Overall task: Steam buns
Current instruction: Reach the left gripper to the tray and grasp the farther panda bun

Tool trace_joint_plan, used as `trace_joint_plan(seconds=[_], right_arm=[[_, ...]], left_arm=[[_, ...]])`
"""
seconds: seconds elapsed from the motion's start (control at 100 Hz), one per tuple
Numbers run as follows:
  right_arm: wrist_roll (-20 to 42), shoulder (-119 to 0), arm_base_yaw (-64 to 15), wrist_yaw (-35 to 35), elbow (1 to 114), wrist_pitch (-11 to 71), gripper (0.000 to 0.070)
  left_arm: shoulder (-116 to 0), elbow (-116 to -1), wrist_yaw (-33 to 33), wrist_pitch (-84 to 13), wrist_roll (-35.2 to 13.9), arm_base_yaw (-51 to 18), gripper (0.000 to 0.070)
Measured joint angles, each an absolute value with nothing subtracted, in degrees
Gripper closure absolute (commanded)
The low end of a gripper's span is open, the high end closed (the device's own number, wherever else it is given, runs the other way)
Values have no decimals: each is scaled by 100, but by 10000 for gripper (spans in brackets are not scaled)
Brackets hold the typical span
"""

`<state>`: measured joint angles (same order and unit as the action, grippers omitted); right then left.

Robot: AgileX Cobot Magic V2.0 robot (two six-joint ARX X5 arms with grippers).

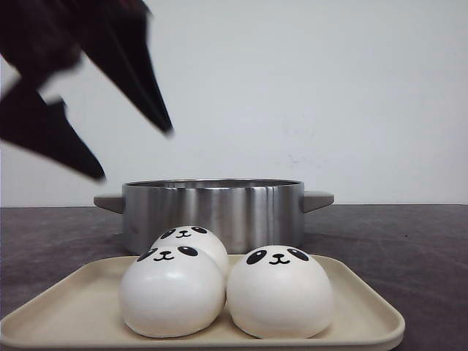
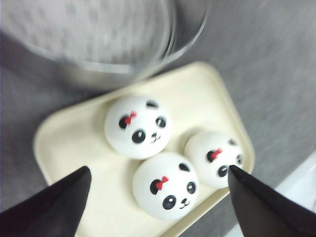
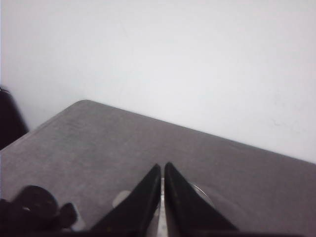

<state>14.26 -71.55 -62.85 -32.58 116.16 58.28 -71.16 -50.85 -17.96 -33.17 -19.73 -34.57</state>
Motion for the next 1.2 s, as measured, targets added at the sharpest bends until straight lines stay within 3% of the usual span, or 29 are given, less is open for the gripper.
trace_joint_plan(seconds=[0.12, 0.44, 0.61, 0.68, 0.8, 0.84, 1.2], right_arm=[[1594, -7109, -6296, -3363, 11598, 6136, 696], [2185, -7094, -6296, -3470, 11598, 6759, 696], [2290, -7094, -6296, -3470, 11598, 6759, 696], [2298, -7091, -6296, -3470, 11598, 6759, 696], [2300, -7091, -6296, -3470, 11598, 6759, 696], [2300, -7091, -6296, -3470, 11598, 6761, 696], [2300, -7091, -6296, -3470, 11598, 6904, 696]], left_arm=[[-7732, -5085, -1597, -2993, -2016, -3673, 47], [-8726, -5242, -893, -2314, -2053, -4001, 53], [-9056, -5264, -882, -2126, -2053, -4042, 81], [-9139, -5264, -878, -2154, -2056, -4051, 202], [-9159, -5266, -875, -2204, -2053, -4064, 606], [-9159, -5266, -878, -2202, -2056, -4064, 700], [-8735, -5273, -884, -2456, -2060, -4104, 699]])
